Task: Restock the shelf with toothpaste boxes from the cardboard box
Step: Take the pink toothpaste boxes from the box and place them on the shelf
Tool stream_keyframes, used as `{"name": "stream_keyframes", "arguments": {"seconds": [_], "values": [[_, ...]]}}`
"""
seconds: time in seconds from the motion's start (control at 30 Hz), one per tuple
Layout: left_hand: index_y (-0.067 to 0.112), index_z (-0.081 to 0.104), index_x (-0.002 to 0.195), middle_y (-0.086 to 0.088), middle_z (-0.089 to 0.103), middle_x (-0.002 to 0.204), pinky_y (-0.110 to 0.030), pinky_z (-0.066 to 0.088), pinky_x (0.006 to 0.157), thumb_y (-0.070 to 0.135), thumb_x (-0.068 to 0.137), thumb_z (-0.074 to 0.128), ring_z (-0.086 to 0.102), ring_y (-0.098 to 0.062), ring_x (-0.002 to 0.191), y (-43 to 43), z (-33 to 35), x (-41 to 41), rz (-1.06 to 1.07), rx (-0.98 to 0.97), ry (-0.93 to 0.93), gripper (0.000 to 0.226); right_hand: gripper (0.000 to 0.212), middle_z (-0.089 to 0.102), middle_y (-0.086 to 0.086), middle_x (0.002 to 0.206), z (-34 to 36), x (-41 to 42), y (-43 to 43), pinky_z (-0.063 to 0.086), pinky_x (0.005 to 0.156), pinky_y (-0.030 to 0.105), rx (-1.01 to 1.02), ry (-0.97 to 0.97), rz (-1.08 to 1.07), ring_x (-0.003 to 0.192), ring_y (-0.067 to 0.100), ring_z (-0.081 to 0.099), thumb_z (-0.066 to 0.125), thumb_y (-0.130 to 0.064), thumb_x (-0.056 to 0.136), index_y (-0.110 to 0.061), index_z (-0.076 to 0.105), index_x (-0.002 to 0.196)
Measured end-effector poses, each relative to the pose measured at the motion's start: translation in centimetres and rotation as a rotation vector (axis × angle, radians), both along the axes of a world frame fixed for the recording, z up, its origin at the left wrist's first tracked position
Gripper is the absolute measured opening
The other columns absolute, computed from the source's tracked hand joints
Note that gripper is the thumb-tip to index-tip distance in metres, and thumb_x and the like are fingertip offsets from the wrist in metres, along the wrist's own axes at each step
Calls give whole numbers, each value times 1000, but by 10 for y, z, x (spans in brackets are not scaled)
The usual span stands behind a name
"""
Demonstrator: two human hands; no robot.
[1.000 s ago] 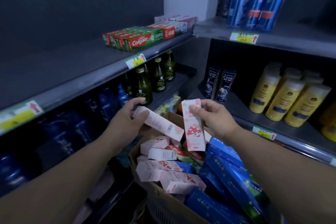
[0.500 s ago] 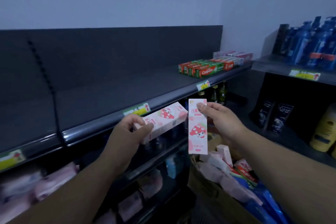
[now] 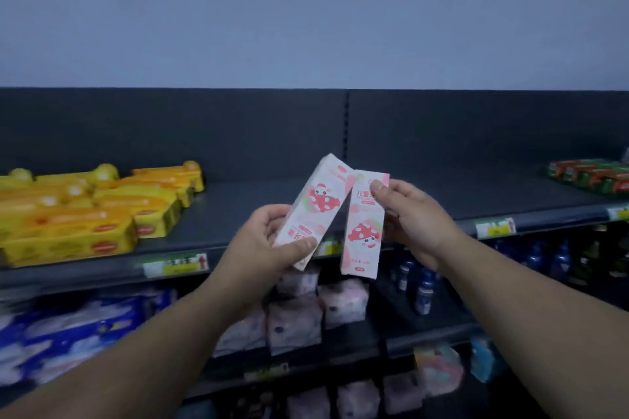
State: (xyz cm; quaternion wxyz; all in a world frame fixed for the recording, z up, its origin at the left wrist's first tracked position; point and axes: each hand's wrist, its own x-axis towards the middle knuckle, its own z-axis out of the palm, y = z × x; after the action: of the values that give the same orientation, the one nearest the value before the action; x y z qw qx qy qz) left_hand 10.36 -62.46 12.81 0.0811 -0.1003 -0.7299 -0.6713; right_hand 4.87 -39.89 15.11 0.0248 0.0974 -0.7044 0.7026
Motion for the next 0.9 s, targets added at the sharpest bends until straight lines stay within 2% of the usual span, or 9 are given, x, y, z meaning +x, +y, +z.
{"name": "stream_keyframes", "arguments": {"seconds": [0.1, 0.27, 0.37, 0.43, 0.6, 0.67, 0.7, 0.8, 0.9], "values": [[27, 59, 106, 6, 70, 100, -29, 54, 74, 15, 68, 80, 68, -11, 88, -57, 21, 4, 175, -166, 84, 45, 23, 75, 5, 102, 12, -8, -49, 54, 80, 39, 29, 61, 43, 90, 19, 70, 64, -34, 92, -18, 66, 109], [26, 63, 108, 6, 69, 99, -26, 54, 69, 18, 66, 79, 68, -13, 85, -129, 53, 3, 354, -329, 154, 46, 26, 75, 5, 102, 29, -30, -103, 52, 92, 42, 74, 117, 96, 96, 24, 71, 69, -36, 88, -22, 67, 110], [21, 64, 107, 2, 70, 98, -21, 54, 67, 12, 72, 81, 66, -11, 81, -150, 66, -7, 450, -342, 192, 40, 24, 75, -2, 96, 34, -44, -118, 49, 82, 31, 104, 167, 98, 90, 14, 71, 70, -37, 88, -25, 67, 108], [21, 63, 106, 1, 70, 97, -24, 55, 71, 11, 74, 79, 67, -12, 83, -160, 73, -20, 507, -332, 206, 37, 22, 75, -4, 90, 37, -59, -126, 46, 75, 26, 106, 185, 113, 80, 7, 70, 69, -35, 88, -24, 67, 107], [22, 62, 105, 0, 71, 97, -44, 55, 85, 13, 72, 82, 69, -20, 90, -178, 84, -57, 538, -373, 142, 39, 19, 73, 1, 84, 40, -102, -137, 54, 75, 30, 82, 181, 171, 74, 12, 71, 70, -26, 89, -18, 66, 106], [21, 62, 103, 0, 73, 93, -48, 54, 87, 14, 72, 82, 70, -21, 88, -180, 88, -73, 508, -393, 89, 37, 19, 73, 1, 82, 39, -119, -143, 54, 74, 33, 82, 176, 201, 72, 13, 70, 70, -26, 89, -17, 65, 105], [21, 63, 103, 0, 74, 92, -48, 54, 88, 15, 73, 82, 70, -20, 88, -180, 89, -80, 476, -404, 55, 36, 18, 73, 0, 82, 38, -126, -147, 54, 70, 30, 86, 177, 215, 70, 11, 69, 70, -26, 89, -17, 65, 105], [25, 66, 103, 4, 75, 90, -41, 56, 87, 18, 75, 80, 70, -16, 88, -179, 89, -98, 368, -513, -20, 32, 18, 73, -3, 79, 36, -142, -157, 50, 61, 19, 106, 190, 261, 68, 7, 69, 68, -26, 90, -18, 64, 105], [30, 67, 103, 9, 74, 90, -26, 55, 75, 23, 77, 78, 70, -10, 87, -179, 86, -109, 302, -602, -61, 29, 21, 73, -2, 79, 32, -152, -168, 50, 66, 22, 125, 188, 317, 73, 10, 70, 68, -27, 91, -17, 63, 109]]}}
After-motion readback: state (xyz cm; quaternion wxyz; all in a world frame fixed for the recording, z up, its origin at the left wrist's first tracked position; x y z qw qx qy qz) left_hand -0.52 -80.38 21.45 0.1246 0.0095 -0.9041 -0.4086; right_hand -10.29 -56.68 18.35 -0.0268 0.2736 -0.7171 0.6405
